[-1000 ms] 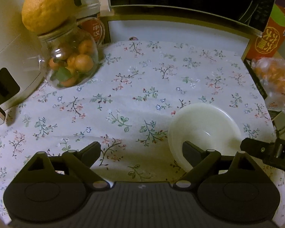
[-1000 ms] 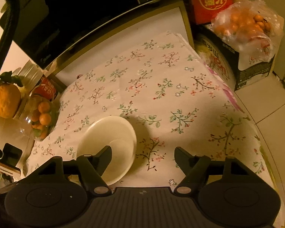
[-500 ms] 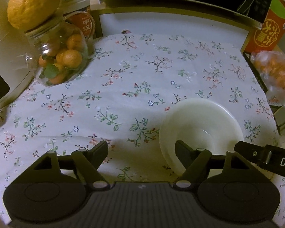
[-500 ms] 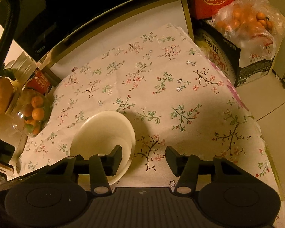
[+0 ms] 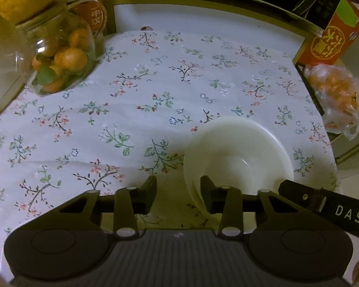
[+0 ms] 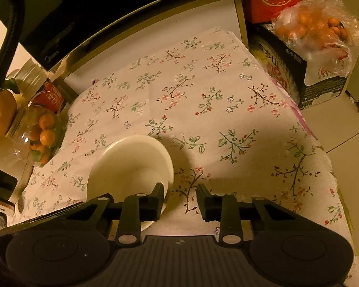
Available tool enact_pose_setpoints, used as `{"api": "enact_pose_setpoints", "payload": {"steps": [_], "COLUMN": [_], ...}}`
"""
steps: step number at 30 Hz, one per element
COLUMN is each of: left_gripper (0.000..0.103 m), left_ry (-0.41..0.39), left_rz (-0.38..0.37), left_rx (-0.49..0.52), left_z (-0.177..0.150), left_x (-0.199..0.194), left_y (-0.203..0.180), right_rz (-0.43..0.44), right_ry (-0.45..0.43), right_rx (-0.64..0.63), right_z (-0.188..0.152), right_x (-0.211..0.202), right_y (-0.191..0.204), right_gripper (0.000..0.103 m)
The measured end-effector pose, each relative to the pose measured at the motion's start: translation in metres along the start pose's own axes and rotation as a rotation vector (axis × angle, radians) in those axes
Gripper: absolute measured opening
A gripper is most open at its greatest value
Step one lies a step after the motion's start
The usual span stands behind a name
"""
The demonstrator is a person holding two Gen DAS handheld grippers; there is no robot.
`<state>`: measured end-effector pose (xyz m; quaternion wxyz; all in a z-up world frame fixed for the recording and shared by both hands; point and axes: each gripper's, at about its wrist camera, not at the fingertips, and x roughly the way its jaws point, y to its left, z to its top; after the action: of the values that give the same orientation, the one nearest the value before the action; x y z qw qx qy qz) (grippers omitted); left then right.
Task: Organize plates and bowls
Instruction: 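Close both grippers on the rim of the cream bowl, then lift the cream bowl and carry it toward the plate stack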
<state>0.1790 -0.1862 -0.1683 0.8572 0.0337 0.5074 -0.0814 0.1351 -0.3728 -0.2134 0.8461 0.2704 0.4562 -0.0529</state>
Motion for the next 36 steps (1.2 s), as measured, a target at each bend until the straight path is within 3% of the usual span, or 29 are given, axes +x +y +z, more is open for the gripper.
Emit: {"api": "enact_pose_setpoints", "payload": {"steps": [10,26,36], "left_gripper": [0.013,0.009,0.009], "left_ry": [-0.002,-0.002,-0.006], "left_rz": [-0.046,-0.129,-0.153], "left_rx": [0.006,-0.053,-0.077], "left_z": [0.000,0.003,0.003], "left_x": [-0.002,-0.005,-0.011], "left_y": [-0.005,0.005,0.008], "right_rz": [0.028,0.068,0.152], "right_ry": [0.006,0.009,-0.003], "right_rx": [0.002,0.066,0.142], "right_z": [-0.001,0.001,0.003], "right_x": [0.000,-0.004,-0.016], "right_y": [0.003,-0.003,-0.014], "right_gripper": [0.009,0.006,0.006]}}
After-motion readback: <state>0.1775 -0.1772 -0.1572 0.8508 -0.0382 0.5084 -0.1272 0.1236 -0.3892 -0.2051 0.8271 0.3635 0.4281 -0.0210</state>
